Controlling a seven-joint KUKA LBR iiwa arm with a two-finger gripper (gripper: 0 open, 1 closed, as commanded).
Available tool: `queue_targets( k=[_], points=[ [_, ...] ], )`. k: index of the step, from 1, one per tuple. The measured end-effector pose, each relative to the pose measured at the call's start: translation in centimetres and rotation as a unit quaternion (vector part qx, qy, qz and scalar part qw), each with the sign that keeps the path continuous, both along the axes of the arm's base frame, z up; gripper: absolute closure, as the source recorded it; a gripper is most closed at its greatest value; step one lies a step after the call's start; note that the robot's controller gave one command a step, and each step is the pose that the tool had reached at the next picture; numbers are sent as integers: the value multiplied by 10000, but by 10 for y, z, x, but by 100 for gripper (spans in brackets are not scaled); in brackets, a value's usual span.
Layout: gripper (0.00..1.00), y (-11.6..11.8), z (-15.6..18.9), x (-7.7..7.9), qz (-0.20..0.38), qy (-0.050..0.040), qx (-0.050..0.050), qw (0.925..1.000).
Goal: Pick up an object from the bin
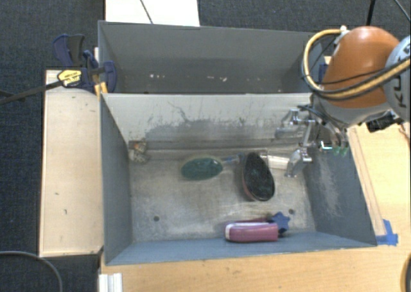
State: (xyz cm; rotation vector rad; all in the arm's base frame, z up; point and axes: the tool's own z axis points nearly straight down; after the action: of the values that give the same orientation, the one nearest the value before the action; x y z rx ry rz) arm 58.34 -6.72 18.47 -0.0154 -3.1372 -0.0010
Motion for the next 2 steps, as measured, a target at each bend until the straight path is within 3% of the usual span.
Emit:
queue_targets(
  k=[1,2],
  points=[
    [0,64,-79,13,-484,-87,24,9988],
    [0,72,-94,11,-794,-79,20,9968]
  ],
)
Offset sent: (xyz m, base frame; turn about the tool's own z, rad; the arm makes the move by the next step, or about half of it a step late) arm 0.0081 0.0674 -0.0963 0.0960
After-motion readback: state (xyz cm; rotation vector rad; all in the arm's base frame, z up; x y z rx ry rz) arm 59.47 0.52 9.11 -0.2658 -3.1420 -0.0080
